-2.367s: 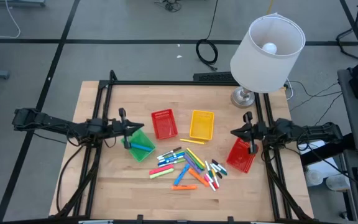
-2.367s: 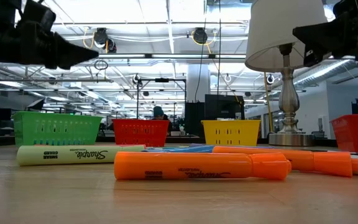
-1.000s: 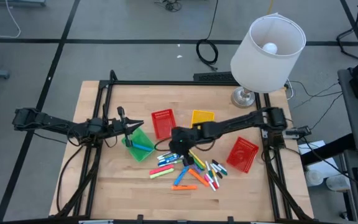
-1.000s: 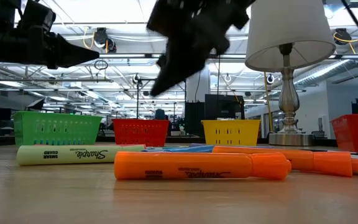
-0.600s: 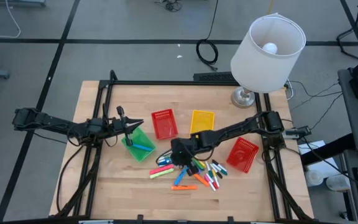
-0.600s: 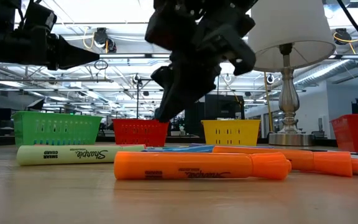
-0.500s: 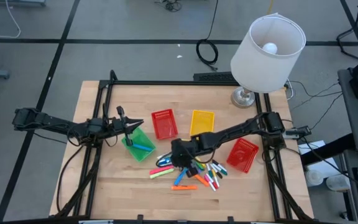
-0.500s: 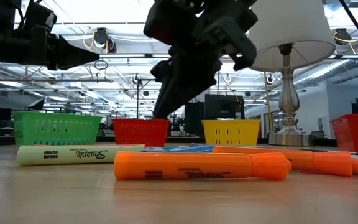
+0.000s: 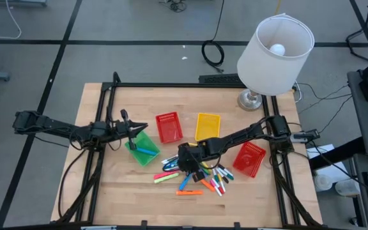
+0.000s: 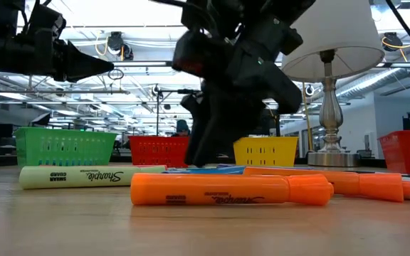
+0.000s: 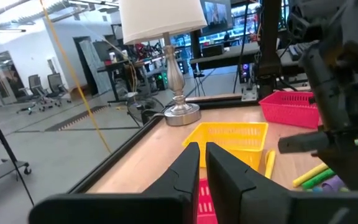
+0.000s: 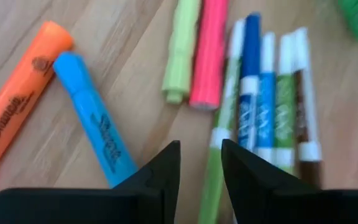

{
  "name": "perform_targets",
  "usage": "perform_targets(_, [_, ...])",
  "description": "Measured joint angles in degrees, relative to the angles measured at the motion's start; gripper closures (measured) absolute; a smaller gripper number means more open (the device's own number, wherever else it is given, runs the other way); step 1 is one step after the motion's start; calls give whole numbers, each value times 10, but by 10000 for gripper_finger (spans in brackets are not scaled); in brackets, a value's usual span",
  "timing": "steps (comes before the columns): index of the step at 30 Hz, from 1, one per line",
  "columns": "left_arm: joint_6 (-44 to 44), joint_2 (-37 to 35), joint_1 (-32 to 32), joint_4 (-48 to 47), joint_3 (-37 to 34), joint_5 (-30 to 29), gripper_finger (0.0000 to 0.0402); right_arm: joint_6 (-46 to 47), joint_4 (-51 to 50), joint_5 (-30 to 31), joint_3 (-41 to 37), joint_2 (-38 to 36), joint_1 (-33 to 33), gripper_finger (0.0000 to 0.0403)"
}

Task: Pick & Place Markers
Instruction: Put the bottom green marker pen into the left red bin

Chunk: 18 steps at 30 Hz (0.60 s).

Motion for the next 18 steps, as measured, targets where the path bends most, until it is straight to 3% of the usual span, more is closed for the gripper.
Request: perform_targets(18, [0,0,0,-6,0,0,364,-2,-5,27,0,1,1,330])
